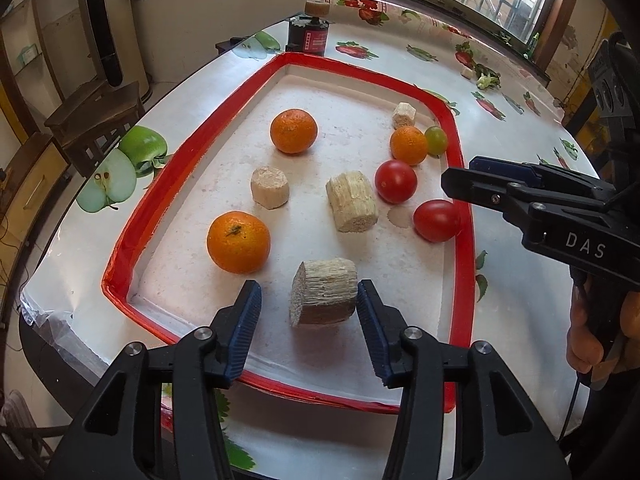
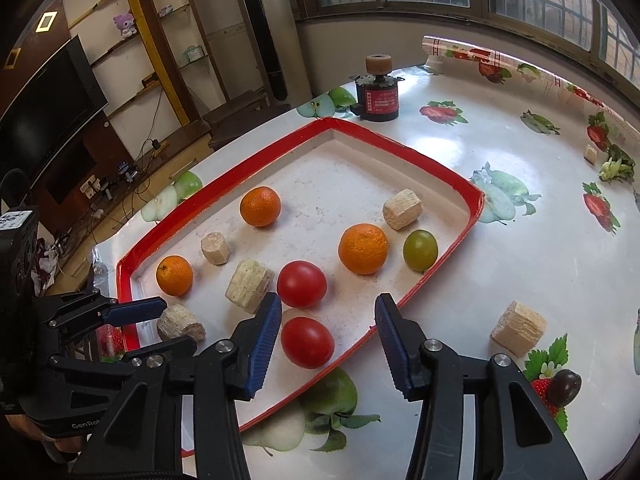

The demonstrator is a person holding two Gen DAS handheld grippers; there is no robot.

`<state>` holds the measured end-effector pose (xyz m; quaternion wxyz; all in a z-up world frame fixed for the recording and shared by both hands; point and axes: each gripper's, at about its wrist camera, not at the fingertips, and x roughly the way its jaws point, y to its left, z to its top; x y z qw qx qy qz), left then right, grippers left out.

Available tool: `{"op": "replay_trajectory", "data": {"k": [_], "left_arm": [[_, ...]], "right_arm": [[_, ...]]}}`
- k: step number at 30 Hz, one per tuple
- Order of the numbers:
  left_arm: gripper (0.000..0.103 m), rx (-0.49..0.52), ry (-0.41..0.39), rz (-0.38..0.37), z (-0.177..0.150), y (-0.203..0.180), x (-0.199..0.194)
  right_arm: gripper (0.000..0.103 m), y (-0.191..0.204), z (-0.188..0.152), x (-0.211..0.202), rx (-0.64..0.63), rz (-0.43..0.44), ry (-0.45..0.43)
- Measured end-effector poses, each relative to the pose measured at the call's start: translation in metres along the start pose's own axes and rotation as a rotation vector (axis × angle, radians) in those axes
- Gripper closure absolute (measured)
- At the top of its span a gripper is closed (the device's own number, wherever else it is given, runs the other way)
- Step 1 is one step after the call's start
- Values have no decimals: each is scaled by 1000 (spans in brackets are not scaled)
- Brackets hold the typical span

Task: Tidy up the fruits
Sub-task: 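Lower the beige piece and tomato into the tray and open both grippers, then move both tools toward the dark plum and beige block on the cloth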

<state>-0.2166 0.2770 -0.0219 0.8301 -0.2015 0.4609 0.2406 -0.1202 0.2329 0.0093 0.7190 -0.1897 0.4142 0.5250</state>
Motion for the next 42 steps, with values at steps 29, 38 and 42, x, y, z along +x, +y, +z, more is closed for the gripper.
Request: {"op": "replay_trajectory", "data": {"k": [29, 38, 42], "left_arm": [[52, 92, -60, -71, 14, -61, -20], [52, 114, -66, -75, 17, -72, -22], [52, 120, -65, -75, 16, -76, -23]], "right_arm": [[52, -95, -68, -85, 222, -148, -67], [52, -112, -85, -93, 267, -169, -68], [52, -115, -88, -96, 276, -172, -73]]}}
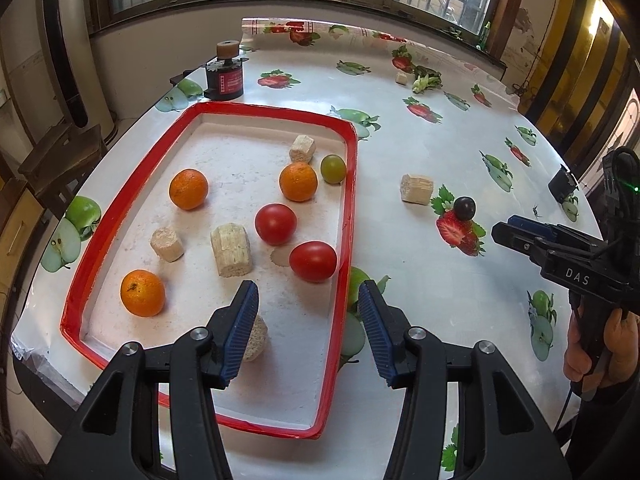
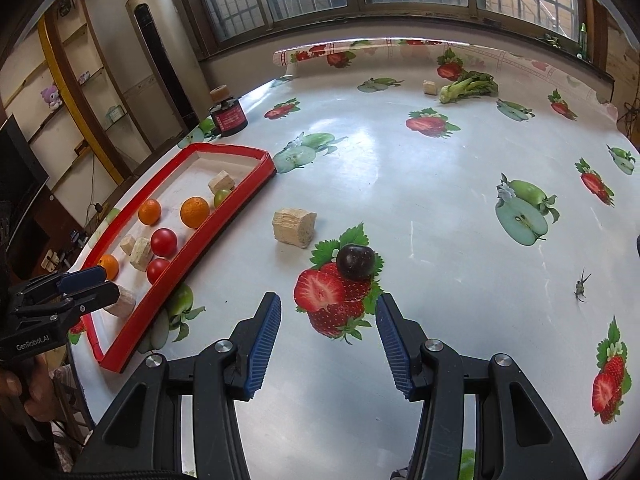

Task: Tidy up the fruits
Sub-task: 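Move both tools toward the dark plum and beige block on the cloth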

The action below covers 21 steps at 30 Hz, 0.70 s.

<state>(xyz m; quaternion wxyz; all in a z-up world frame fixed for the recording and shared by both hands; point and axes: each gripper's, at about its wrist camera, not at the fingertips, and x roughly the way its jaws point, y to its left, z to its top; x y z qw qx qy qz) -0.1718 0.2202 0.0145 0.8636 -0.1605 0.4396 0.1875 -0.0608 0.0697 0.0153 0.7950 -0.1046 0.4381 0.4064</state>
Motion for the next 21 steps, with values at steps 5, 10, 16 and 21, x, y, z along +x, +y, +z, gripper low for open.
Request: {"op": "replay_trajectory", "data": {"k": [5, 10, 16, 21], "left_arm": [[52, 13, -4, -4, 2, -6, -2], [52, 28, -9, -13, 6, -13, -2], [52, 49, -7, -26, 13, -25, 3], [52, 65, -2, -35, 19, -34, 9]], "right_arm": [[52, -3, -1, -1, 9, -1, -2], [52, -5, -1, -2, 12, -2, -3], [52, -7, 2, 2, 14, -3, -1], [52, -8, 6, 10, 12, -5, 10]]}}
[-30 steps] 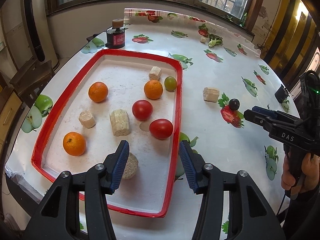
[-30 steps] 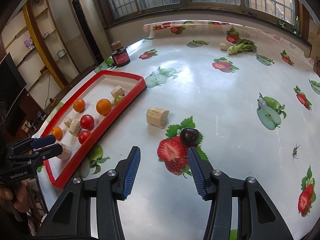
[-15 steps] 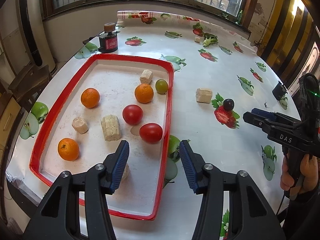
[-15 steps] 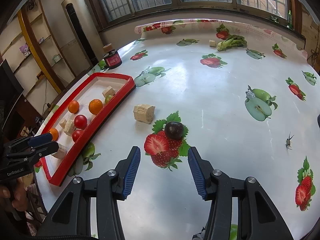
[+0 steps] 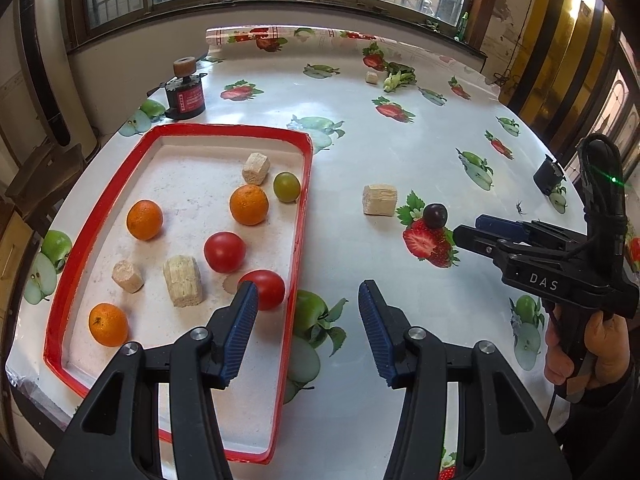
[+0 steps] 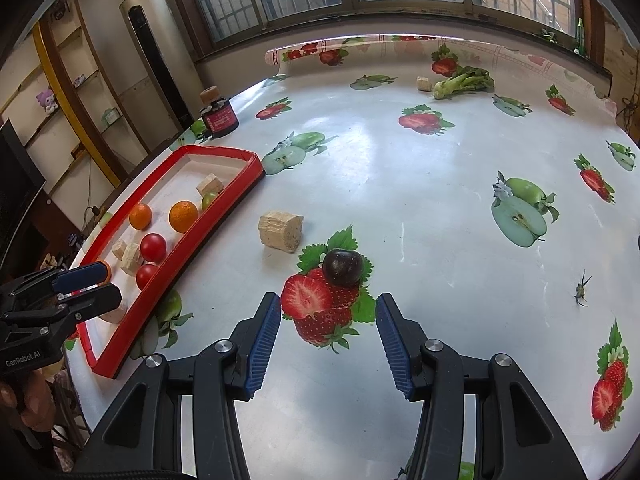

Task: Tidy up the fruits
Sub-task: 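Move both tools toward the dark plum and beige block on the cloth, then grasp the dark plum with the right gripper while the left gripper grasps the beige block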

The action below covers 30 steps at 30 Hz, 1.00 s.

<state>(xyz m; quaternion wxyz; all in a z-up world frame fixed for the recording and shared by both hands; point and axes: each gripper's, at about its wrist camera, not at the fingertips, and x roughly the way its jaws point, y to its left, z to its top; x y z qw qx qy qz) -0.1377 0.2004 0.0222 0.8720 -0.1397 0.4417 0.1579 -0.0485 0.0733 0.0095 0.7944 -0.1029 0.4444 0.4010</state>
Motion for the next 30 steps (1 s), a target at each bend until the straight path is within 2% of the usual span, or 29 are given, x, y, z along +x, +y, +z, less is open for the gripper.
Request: {"op": "replay_trajectory", "data": {"k": [10, 11, 12, 13, 17, 23, 25, 26, 27, 28, 30], "left_arm": [[52, 25, 15, -31, 21, -21, 24], [52, 27, 18, -36, 24, -24, 28], [52, 29, 24, -42, 27, -27, 32], [52, 30, 28, -49, 31, -31, 37], [53, 41, 57, -71, 46, -49, 62], [53, 76, 108, -40, 60, -74, 106], [53, 61, 131, -55, 61, -74, 120], [55, 68, 100, -42, 62, -76, 119], [69, 72, 105, -45, 63, -77, 120], [76, 71, 101, -57, 64, -77, 119], [76, 57, 106, -92, 64, -75, 117]], "right_arm": [[53, -4, 17, 39, -6, -11, 42], [56, -4, 18, 43, -8, -12, 46], [70, -5, 18, 47, -9, -11, 52], [76, -6, 17, 48, -9, -22, 53], [76, -16, 16, 35, 9, -21, 19], [76, -36, 11, 19, 55, -37, -2], [76, -43, 9, 16, 73, -42, -2], [76, -46, 8, 15, 81, -45, -3], [76, -48, 6, 14, 87, -47, -3], [76, -51, 5, 13, 93, -49, -4], [76, -54, 3, 9, 102, -52, -9]]}}
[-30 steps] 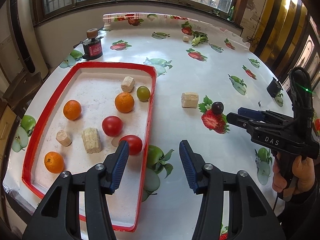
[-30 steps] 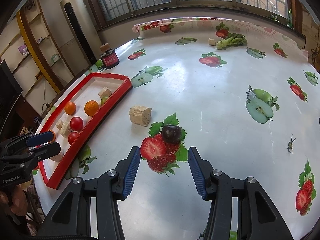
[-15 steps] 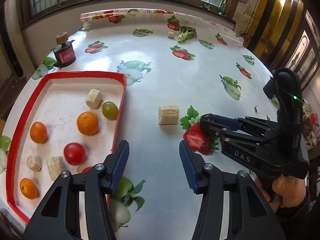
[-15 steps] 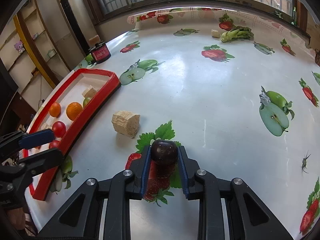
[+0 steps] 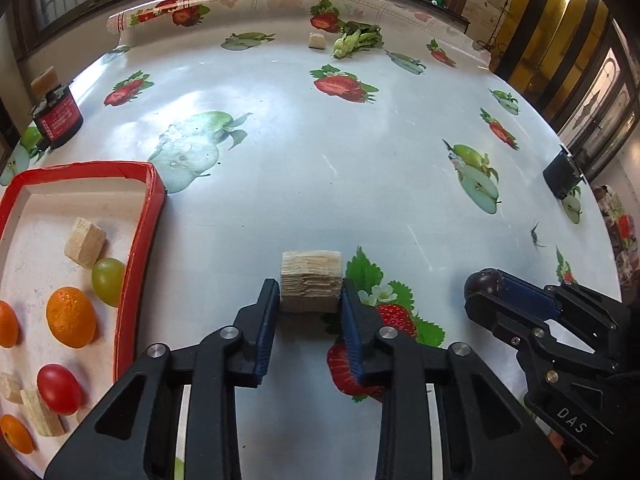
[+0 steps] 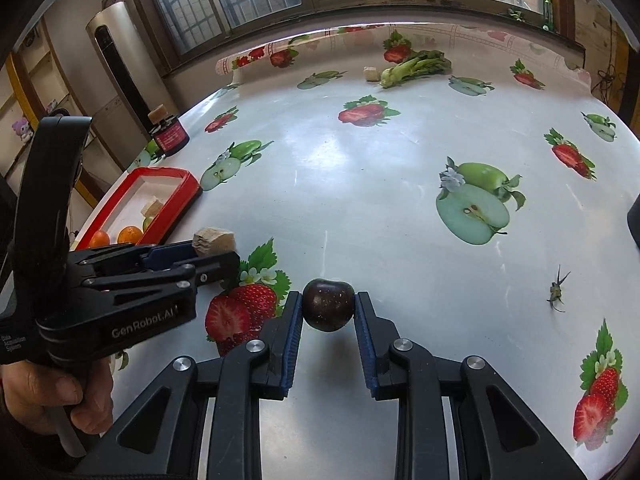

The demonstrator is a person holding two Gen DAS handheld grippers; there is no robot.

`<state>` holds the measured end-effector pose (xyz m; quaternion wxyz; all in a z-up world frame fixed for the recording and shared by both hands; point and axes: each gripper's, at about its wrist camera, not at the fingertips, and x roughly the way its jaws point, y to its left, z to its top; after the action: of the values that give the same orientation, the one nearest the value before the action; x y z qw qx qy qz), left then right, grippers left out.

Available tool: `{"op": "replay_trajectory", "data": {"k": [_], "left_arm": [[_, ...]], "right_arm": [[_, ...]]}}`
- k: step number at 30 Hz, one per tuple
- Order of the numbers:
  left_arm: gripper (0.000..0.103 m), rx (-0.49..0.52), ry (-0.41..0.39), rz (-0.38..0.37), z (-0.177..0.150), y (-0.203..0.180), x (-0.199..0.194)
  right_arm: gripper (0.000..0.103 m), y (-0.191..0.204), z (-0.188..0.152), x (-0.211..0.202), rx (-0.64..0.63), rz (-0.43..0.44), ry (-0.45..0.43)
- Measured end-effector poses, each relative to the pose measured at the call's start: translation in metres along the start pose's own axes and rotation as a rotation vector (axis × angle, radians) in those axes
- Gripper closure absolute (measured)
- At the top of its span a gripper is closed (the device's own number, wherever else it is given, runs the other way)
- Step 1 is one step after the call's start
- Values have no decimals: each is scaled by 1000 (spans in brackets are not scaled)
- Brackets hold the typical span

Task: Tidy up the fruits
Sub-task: 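Grasp the dark plum with the right gripper while the left gripper grasps the beige block, then carry the plum and beige block over the red tray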

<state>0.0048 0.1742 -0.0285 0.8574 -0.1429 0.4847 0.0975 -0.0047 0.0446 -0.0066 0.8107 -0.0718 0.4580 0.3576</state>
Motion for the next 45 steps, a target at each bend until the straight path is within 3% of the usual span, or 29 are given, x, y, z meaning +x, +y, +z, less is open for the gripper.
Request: {"op": "replay_trajectory", "data": {"k": [6, 28, 45], "left_arm": [[76, -7, -29, -7, -8, 2, -16], [76, -46, -145, 87, -32, 43, -79], [76, -102, -181, 136, -41, 85, -101]], "right_arm": [[76, 2, 0, -12, 0, -1, -23], [76, 55, 12, -28, -84, 36, -63], [76, 101, 24, -22, -160, 78, -57]]}}
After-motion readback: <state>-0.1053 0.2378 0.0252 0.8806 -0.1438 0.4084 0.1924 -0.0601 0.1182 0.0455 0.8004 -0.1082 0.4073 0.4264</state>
